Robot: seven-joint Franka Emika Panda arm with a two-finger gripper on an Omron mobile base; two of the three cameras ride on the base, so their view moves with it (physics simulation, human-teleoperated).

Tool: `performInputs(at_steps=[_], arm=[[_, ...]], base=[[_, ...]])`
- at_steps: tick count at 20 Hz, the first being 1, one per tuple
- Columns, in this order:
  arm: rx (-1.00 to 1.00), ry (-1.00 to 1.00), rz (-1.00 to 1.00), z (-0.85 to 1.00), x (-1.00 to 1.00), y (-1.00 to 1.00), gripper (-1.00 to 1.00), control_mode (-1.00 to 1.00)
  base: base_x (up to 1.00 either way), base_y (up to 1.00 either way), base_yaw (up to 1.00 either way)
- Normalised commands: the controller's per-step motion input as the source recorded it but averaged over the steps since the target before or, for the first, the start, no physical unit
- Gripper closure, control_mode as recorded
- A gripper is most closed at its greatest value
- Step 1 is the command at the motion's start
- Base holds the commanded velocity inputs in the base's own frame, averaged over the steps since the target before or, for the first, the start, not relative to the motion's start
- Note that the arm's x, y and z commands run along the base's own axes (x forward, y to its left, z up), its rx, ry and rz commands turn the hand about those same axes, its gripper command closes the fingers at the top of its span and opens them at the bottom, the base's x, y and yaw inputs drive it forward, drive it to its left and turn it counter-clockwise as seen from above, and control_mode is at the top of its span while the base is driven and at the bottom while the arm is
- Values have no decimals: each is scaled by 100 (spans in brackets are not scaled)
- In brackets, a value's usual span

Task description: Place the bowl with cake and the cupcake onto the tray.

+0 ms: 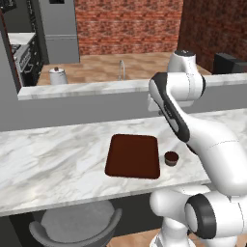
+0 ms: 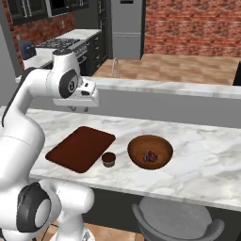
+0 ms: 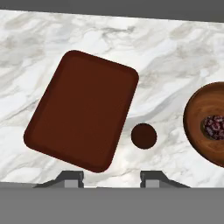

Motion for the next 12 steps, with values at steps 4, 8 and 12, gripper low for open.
performInputs(at_steps=[4, 8, 12], arm=[[0, -3, -1, -1, -10, -9, -100, -100], [0, -2, -11, -32, -1, -33, -100, -100], [0, 0, -19, -61, -17, -64, -100, -100]], base=[[0, 0, 0], [0, 0, 0], [0, 0, 0]])
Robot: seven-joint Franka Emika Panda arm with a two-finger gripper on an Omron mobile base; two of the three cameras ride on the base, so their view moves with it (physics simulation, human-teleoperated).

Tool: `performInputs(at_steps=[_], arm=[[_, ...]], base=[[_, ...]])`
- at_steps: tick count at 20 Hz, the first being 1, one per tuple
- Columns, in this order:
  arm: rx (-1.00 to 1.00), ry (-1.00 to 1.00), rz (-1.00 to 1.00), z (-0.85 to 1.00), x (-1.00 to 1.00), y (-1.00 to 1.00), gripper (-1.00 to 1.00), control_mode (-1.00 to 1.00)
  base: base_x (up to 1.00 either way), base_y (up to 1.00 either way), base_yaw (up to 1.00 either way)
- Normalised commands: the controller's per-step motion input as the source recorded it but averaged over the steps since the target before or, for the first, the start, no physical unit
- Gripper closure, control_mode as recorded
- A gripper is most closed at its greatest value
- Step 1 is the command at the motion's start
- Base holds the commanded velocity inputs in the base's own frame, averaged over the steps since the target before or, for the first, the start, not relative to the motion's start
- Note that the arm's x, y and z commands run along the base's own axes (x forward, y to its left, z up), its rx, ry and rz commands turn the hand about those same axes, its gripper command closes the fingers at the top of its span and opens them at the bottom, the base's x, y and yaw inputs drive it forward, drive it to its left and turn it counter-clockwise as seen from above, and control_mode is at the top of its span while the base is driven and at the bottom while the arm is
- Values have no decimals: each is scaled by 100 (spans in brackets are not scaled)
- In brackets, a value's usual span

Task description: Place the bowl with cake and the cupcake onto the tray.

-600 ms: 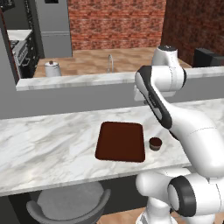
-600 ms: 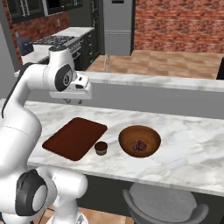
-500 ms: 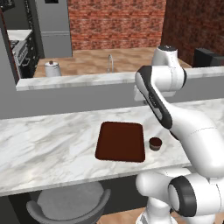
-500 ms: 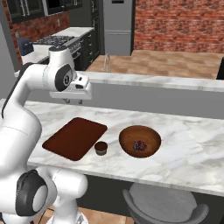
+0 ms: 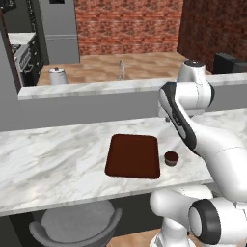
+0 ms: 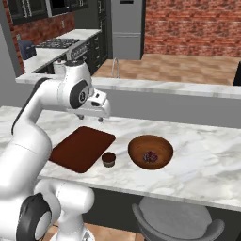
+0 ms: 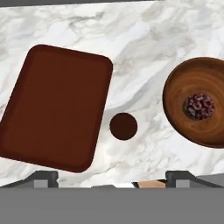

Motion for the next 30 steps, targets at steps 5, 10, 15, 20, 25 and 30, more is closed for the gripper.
performInputs(at_steps=[5, 10, 15, 20, 25, 30], arm=[[0, 3, -26, -66, -9, -18, -100, -100], [-2, 1, -21, -50, 18, -1, -100, -100], [-2, 12, -15, -67, 40, -4, -100, -100], [1, 14, -11, -54, 27, -4, -100, -100], [6, 13, -5, -45, 29, -9, -100, -100], [22, 7, -6, -18, 19, -23, -100, -100]], base=[[0, 0, 0], [0, 0, 0], [0, 0, 0], [0, 0, 0], [0, 0, 0], [0, 0, 0]])
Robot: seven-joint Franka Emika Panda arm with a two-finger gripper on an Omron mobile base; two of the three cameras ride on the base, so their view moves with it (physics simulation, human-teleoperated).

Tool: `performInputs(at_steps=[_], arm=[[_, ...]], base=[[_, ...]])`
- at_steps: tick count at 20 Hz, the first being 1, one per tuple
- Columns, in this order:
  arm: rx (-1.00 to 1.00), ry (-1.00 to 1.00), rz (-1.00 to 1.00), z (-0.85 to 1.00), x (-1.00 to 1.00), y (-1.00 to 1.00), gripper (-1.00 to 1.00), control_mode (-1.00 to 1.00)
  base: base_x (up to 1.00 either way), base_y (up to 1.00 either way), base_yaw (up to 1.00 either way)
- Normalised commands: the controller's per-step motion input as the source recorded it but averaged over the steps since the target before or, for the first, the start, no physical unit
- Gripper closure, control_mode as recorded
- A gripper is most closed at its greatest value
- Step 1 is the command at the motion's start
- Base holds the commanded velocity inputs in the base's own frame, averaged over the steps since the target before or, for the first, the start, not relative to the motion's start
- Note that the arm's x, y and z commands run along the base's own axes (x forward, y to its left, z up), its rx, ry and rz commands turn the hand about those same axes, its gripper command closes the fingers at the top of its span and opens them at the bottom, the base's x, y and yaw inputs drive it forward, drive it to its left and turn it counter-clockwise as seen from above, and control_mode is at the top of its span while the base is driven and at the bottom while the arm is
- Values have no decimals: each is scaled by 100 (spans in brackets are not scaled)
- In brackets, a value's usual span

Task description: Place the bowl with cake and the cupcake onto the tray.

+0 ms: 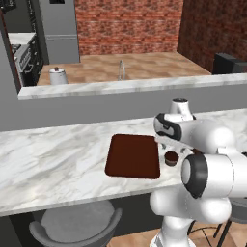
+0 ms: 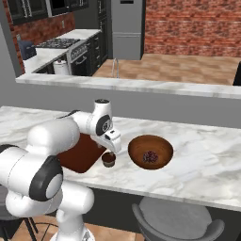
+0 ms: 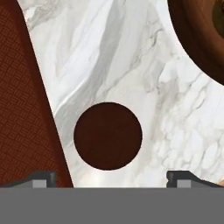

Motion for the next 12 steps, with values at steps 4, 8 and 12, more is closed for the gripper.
performInputs(at_steps=[4, 8, 12], arm=[[0, -6, 0, -3, 0, -1, -100, -100], [0, -4, -7, -10, -5, 0, -100, -100], [0, 2, -25, -9, -42, 1, -100, -100]], base=[[0, 0, 0], [0, 0, 0], [0, 0, 0]])
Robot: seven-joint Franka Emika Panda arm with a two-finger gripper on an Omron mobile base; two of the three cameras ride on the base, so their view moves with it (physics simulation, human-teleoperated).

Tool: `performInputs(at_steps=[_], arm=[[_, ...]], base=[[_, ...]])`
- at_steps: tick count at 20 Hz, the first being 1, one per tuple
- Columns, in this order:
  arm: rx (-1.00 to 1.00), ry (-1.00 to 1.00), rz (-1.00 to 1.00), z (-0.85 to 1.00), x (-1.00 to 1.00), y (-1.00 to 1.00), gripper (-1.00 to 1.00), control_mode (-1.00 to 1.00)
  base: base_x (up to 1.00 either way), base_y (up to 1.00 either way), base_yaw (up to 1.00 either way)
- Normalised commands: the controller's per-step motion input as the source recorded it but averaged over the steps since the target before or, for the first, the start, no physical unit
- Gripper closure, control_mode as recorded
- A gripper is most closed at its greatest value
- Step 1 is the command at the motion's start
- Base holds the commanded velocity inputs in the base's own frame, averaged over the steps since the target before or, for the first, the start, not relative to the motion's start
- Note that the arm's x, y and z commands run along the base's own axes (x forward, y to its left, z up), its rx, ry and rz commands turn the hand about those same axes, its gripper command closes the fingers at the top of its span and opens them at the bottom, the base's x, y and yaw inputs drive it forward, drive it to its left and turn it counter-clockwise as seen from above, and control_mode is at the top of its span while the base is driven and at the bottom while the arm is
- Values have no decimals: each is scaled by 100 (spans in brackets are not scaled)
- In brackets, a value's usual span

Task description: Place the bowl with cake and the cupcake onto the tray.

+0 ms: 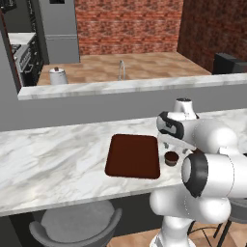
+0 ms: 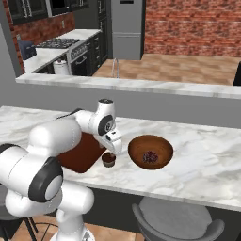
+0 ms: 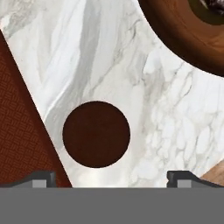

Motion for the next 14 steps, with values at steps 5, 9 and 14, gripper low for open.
performInputs(at_steps=[5, 9, 14], arm=[[0, -1, -15, -18, -6, 0, -100, -100], [-2, 0, -5, -32, 13, 3, -100, -100], [0, 1, 0, -7, 45, -3, -100, -100]], base=[[0, 0, 0], [0, 0, 0], [0, 0, 0]])
